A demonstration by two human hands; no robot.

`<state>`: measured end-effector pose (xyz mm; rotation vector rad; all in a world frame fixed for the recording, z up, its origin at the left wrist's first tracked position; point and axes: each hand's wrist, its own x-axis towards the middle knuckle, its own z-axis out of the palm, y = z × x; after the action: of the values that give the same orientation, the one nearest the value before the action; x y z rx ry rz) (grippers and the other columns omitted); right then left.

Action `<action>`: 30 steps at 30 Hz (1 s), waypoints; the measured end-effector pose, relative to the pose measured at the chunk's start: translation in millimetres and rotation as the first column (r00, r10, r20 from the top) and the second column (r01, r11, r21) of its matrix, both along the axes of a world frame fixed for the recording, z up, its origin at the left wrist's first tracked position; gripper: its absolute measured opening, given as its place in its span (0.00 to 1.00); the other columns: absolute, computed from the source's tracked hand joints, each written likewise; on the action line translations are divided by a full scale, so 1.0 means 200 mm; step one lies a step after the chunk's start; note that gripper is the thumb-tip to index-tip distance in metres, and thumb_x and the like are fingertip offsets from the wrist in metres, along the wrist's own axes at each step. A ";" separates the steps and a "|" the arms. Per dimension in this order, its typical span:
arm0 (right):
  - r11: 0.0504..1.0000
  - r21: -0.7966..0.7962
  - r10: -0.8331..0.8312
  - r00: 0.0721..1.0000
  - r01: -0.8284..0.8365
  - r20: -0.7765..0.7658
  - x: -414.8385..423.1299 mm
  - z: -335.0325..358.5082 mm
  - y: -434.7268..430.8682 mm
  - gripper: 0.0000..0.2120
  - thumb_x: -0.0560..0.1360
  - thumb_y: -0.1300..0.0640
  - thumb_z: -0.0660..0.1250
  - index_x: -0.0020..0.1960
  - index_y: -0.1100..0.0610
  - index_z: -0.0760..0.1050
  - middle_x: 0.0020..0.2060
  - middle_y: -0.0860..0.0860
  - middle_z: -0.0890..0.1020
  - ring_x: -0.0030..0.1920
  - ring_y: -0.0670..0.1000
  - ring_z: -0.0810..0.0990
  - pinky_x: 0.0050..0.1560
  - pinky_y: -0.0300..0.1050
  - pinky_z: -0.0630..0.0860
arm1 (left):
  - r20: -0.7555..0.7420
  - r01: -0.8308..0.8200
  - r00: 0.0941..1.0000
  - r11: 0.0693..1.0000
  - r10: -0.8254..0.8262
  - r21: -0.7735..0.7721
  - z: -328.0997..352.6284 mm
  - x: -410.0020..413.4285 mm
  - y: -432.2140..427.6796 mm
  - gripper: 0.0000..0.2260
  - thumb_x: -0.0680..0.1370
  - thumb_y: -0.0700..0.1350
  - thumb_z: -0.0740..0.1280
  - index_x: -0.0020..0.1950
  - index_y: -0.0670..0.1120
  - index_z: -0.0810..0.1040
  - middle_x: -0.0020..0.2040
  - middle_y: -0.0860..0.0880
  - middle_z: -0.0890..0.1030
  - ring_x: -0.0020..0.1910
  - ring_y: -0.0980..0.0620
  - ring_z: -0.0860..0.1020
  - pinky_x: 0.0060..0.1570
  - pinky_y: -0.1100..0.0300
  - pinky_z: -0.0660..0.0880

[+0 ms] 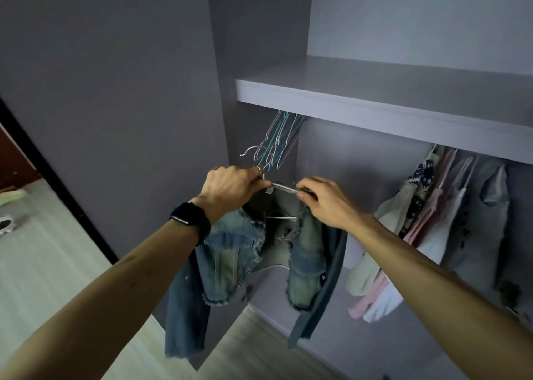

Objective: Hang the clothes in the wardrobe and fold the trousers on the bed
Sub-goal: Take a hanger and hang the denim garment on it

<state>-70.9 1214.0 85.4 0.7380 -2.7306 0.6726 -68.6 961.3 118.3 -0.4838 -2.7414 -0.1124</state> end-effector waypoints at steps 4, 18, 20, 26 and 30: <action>0.995 -0.045 -0.090 0.991 0.086 -0.102 0.02 -0.05 0.03 0.08 0.83 0.52 0.63 0.57 0.55 0.77 0.53 0.52 0.82 0.49 0.57 0.80 0.45 0.49 0.76 | 0.066 0.086 0.993 0.986 -0.096 0.144 0.01 -0.02 -0.04 0.16 0.79 0.67 0.61 0.48 0.55 0.76 0.43 0.59 0.72 0.41 0.50 0.75 0.40 0.55 0.68; 0.969 -0.121 -0.235 0.958 0.216 -0.167 0.14 -0.13 0.22 0.07 0.80 0.56 0.68 0.54 0.59 0.80 0.48 0.55 0.84 0.46 0.61 0.82 0.45 0.51 0.78 | 0.251 0.013 0.954 0.857 -0.166 0.515 -0.18 0.07 0.34 0.06 0.82 0.51 0.66 0.49 0.50 0.78 0.43 0.50 0.83 0.45 0.47 0.80 0.44 0.55 0.73; 0.969 -0.105 -0.232 0.971 0.225 -0.064 0.16 -0.16 0.25 0.09 0.79 0.54 0.70 0.56 0.57 0.82 0.49 0.53 0.84 0.47 0.59 0.82 0.48 0.50 0.78 | 0.243 0.030 0.953 0.858 -0.179 0.513 -0.22 0.08 0.36 0.08 0.82 0.49 0.65 0.51 0.47 0.81 0.42 0.51 0.83 0.45 0.47 0.81 0.43 0.58 0.72; 0.986 -0.062 -0.149 0.986 0.154 0.079 0.18 -0.06 0.38 0.18 0.75 0.50 0.75 0.63 0.50 0.82 0.53 0.48 0.83 0.52 0.51 0.81 0.59 0.47 0.77 | 0.212 0.114 0.946 0.864 -0.245 0.491 -0.18 0.08 0.51 0.06 0.81 0.50 0.67 0.49 0.50 0.81 0.36 0.57 0.77 0.37 0.57 0.75 0.39 0.64 0.67; 0.990 0.019 -0.140 0.990 0.140 0.009 0.21 -0.01 0.40 0.10 0.80 0.53 0.69 0.58 0.53 0.85 0.46 0.50 0.85 0.46 0.53 0.81 0.51 0.49 0.77 | 0.217 0.181 0.923 0.857 -0.317 0.482 -0.12 0.04 0.57 0.07 0.81 0.50 0.68 0.47 0.49 0.82 0.33 0.59 0.77 0.35 0.63 0.76 0.36 0.72 0.67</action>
<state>-29.5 1293.3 82.6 0.5412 -2.7698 0.6228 -60.6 1074.9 94.6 -0.7329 -2.7718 -0.9422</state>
